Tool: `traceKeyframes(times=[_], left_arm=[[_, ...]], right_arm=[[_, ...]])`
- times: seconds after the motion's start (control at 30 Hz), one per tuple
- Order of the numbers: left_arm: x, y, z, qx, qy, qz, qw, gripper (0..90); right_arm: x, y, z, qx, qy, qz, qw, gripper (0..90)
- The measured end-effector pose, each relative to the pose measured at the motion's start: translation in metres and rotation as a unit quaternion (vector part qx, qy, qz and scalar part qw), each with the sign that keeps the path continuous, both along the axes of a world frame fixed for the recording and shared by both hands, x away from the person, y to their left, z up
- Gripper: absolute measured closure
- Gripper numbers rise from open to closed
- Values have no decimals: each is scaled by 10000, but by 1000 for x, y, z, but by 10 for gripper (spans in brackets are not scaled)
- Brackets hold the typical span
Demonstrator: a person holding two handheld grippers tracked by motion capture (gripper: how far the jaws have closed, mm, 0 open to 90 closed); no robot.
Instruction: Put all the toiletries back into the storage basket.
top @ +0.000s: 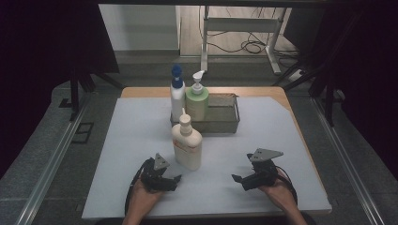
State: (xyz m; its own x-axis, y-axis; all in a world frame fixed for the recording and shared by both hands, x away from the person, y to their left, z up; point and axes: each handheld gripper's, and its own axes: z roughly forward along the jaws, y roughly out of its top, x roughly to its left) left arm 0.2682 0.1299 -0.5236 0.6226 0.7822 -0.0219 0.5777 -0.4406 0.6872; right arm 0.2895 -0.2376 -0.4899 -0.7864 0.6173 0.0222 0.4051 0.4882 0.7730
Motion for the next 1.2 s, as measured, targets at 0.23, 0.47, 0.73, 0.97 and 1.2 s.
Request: traceKeyframes(times=[0.23,0.47,0.73,0.97,1.2], left_arm=[[0,0,0,4,0,1,10000,124],[0,0,0,-10,-3,16,10000,124],[0,0,0,-18,-1,18,10000,124],[0,0,0,-8,-2,15,10000,124],[0,0,0,-8,-1,14,10000,124]], right_arm=[[2,10,9,171,175,60,9997,0],[3,18,13,205,288,205,9992,0],[6,31,24,225,52,345,9991,0],[9,47,33,316,-34,456,9985,0],[13,59,37,422,-65,485,9979,0]])
